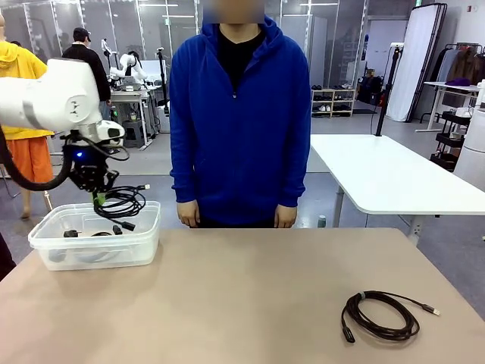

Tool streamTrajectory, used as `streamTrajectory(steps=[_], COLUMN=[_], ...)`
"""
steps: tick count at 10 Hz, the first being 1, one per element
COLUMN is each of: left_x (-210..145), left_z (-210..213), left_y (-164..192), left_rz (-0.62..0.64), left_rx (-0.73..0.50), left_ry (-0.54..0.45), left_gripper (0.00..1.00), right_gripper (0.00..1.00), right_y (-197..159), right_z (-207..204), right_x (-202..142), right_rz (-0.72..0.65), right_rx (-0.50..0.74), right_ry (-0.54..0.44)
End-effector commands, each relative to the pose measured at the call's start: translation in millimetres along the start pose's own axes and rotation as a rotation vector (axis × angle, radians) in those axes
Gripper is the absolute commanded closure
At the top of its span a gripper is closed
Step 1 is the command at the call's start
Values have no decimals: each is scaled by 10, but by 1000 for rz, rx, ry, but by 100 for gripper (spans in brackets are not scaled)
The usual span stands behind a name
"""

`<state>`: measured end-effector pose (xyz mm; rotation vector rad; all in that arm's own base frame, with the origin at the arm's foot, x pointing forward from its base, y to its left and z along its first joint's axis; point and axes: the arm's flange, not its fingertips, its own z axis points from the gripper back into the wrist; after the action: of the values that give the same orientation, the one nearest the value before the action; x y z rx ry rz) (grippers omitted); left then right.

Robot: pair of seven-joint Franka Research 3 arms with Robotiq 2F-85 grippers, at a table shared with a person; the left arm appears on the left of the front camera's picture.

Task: Organize and store the cables.
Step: Place the USB Extension Cable into the Organizing box.

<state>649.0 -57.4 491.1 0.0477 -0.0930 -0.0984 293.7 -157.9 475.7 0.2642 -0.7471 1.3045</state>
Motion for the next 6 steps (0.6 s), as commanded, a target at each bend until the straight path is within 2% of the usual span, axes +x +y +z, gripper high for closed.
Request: streamTrajectory(steps=[1,6], left_x=[-158,-29], left_z=[-99,-503], left_y=[97,221], left_rz=[13,92], left_rx=[-33,-29], left_ry=[-3,-20], left_gripper=[85,85], right_gripper=[0,0], right_y=[1,1], right_z=[-4,-4], right_x=[14,14], right_rz=[-3,-3], right_rx=[1,1], right_ry=[16,16])
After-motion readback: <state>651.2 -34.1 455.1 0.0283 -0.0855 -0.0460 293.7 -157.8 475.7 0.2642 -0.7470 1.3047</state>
